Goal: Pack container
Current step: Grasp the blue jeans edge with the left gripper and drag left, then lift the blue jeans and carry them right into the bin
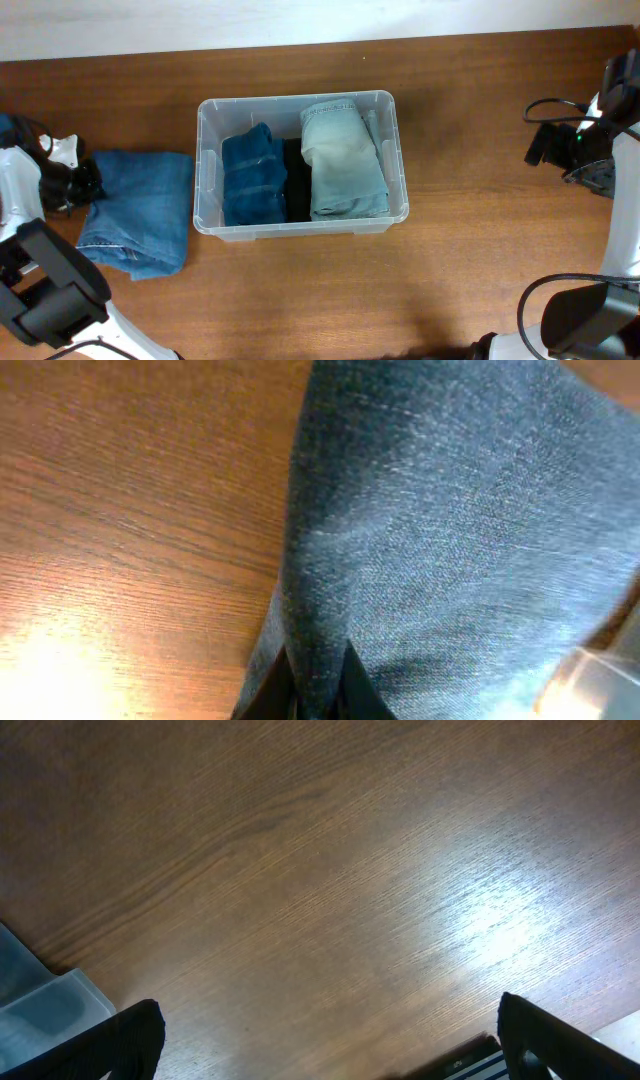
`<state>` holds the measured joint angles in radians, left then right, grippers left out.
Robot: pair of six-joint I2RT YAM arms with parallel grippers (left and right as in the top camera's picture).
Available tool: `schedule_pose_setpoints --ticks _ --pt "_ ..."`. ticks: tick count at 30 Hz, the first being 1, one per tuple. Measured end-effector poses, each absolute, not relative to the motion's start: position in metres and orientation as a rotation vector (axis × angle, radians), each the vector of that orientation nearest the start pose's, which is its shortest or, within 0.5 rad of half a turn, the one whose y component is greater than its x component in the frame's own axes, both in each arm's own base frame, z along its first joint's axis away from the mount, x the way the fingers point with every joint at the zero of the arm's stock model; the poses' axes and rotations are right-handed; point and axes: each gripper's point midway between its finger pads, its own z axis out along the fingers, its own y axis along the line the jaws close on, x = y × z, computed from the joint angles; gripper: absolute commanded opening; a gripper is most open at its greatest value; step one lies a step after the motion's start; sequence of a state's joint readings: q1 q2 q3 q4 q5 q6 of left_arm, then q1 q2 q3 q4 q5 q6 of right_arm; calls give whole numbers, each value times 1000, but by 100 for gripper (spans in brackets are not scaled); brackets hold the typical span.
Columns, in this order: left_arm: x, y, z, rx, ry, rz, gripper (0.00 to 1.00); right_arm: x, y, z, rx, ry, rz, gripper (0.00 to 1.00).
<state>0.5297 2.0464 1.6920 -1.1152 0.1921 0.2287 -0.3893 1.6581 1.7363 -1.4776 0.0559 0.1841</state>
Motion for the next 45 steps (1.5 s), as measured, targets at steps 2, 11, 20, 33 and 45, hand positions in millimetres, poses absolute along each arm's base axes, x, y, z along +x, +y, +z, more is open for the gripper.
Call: schedule_pose_setpoints --ticks 2,11,20,33,45 --pt "378 181 85 -428 2931 -222 1 297 -132 213 847 2851 -109 98" --pt "392 186 139 -473 2866 -215 0 297 -132 213 848 2851 -108 99" --pt "396 187 172 -596 2808 -215 0 297 -132 213 848 2851 -109 99" --pt "424 148 234 -611 2672 -212 1 297 -132 213 848 2851 -109 98" --pt "396 41 426 -407 2253 -295 1 297 -132 213 848 2851 -108 98"
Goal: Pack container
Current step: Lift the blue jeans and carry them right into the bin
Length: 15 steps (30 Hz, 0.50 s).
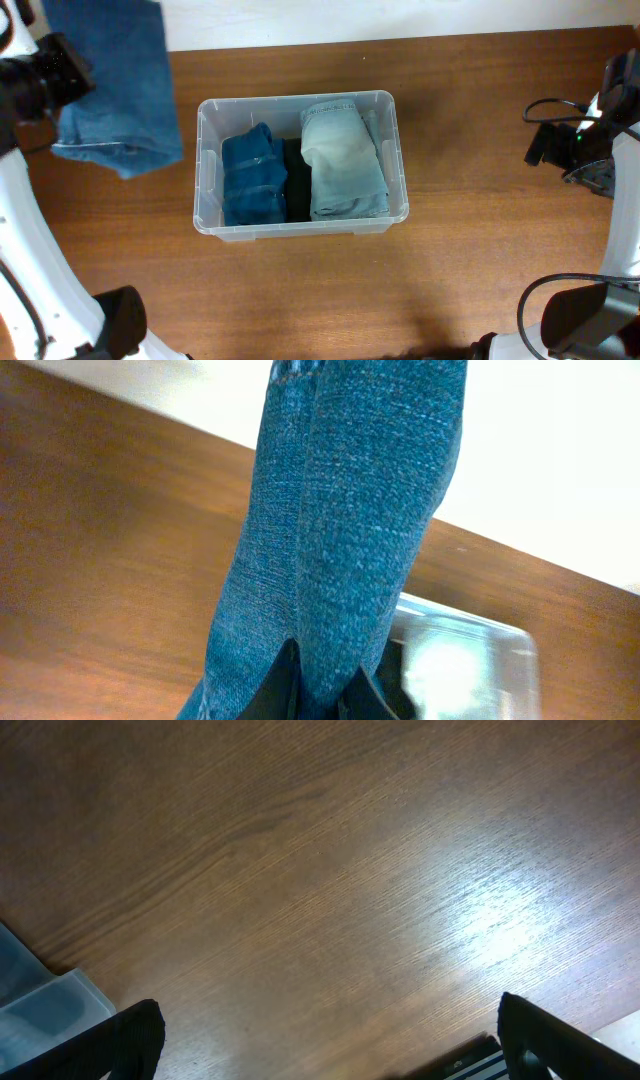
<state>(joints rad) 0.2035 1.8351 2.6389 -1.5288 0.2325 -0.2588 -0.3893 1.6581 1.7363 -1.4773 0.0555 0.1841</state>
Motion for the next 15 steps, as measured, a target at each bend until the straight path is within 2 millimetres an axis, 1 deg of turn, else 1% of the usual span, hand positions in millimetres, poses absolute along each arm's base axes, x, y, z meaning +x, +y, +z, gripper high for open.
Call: schedule_pose_setpoints --ticks 1,3,4,6,12,15 --pt "395 30 431 -390 2246 -317 0 297 -132 213 847 2851 -109 98" --pt "395 10 433 -357 2251 -361 1 297 -132 213 847 2851 -109 98" --pt "396 -11 432 -315 2264 -411 0 297 -132 213 848 2851 -109 98" --pt "401 -38 432 -275 2270 -483 1 297 -132 213 848 2852 -109 98" --pt "407 -99 440 -220 2248 -648 0 297 -132 213 848 2851 -109 98" --pt "408 -123 438 -222 2258 -715 1 297 -132 213 848 2852 -109 98"
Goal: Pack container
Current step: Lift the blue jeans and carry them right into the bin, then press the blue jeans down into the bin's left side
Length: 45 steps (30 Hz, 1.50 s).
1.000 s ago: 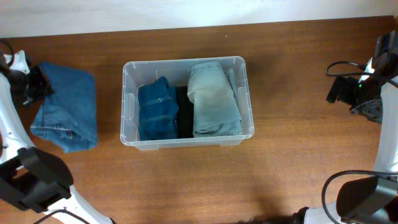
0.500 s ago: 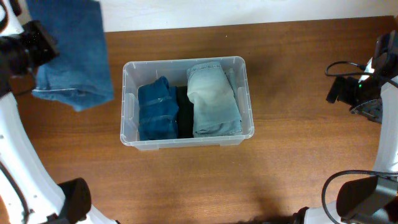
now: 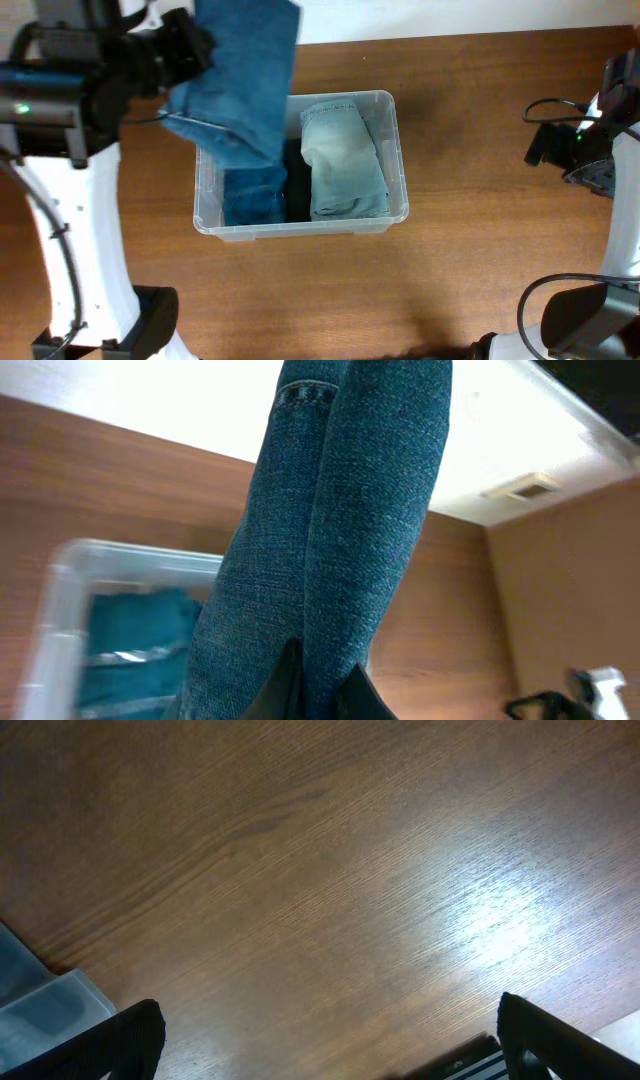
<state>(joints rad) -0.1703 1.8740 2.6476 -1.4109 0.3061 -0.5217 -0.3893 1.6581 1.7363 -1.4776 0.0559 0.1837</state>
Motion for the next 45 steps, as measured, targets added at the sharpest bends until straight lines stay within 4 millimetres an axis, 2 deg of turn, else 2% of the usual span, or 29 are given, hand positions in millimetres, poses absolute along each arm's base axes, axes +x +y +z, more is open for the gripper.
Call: schedule_pose_setpoints --ticks 4,8,12,18,21,25,31,36,45 --pt "414 -146 422 -248 2313 -775 1 297 -132 213 847 2852 -108 99" --pt "428 -163 394 -302 2388 -787 0 297 -132 213 847 2851 -109 98" --pt "438 -166 370 -394 2438 -734 1 297 -132 213 847 2851 -109 98" --pt "439 -162 339 -496 2511 -639 1 297 -132 213 847 2851 -109 98" --pt "439 -166 304 -584 2595 -600 1 296 -132 213 848 2852 -109 98" --pt "441 -172 274 -638 2649 -598 1 297 -132 213 847 2851 -108 98" --pt "445 -176 247 -686 2685 -606 1 297 -132 213 848 2851 -109 98" --pt "444 -168 222 -727 2717 -547 1 297 -132 213 848 2851 -108 99" --pt "434 -153 209 -787 2752 -434 1 297 -132 213 848 2852 -109 98"
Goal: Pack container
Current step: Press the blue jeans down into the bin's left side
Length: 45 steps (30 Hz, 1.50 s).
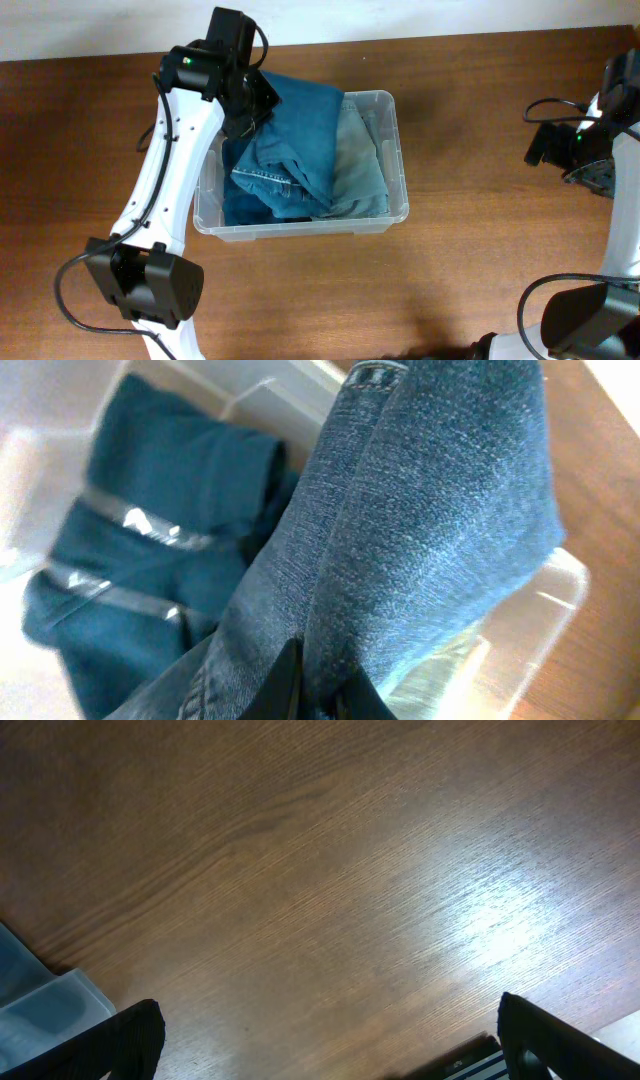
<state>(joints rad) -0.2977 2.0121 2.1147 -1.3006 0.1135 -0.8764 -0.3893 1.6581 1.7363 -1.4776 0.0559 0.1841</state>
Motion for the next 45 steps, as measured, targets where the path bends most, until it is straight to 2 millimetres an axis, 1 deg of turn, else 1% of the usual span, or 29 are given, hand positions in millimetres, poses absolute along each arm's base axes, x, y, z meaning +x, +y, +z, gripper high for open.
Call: schedule_pose_setpoints --ticks 6,12,14,18,22,28,30,32,33,34,36,37,40,43,45 --pt "412 -131 198 -888 2815 -287 1 297 -132 213 848 2851 -109 99" --pt "402 -110 192 -959 2840 -185 3 297 -132 213 847 2851 -109 98" --pt "401 -107 191 -961 2838 -162 3 297 -132 213 848 2851 -109 98" --pt "404 -103 190 -913 2836 -134 2 297 -132 213 848 2852 -109 99" --pt "405 -95 186 -868 2834 -62 2 297 -132 213 848 2852 -109 99" --pt "410 -85 168 -722 2851 39 2 297 -132 213 848 2851 -108 98" --pt "408 -82 161 -689 2868 70 2 297 -132 213 848 2852 -109 98" --pt "405 -79 156 -656 2888 99 13 297 -132 213 848 2851 -109 98" --pt "405 -78 154 -635 2896 107 22 297 -132 213 848 2851 -109 98" --pt "405 -77 154 -607 2903 117 34 297 -132 213 848 2851 -109 98" --pt "404 -74 154 -536 2917 135 78 297 -132 213 848 2851 -109 98" --pt "404 -73 154 -502 2925 146 99 297 -132 213 848 2851 -109 98" --pt "405 -65 154 -428 2942 165 99 297 -132 213 848 2851 -109 98" --pt "405 -50 154 -384 2957 185 99 297 -132 213 848 2852 -109 98" --pt "405 -40 158 -383 2963 191 96 297 -132 213 847 2851 -109 98"
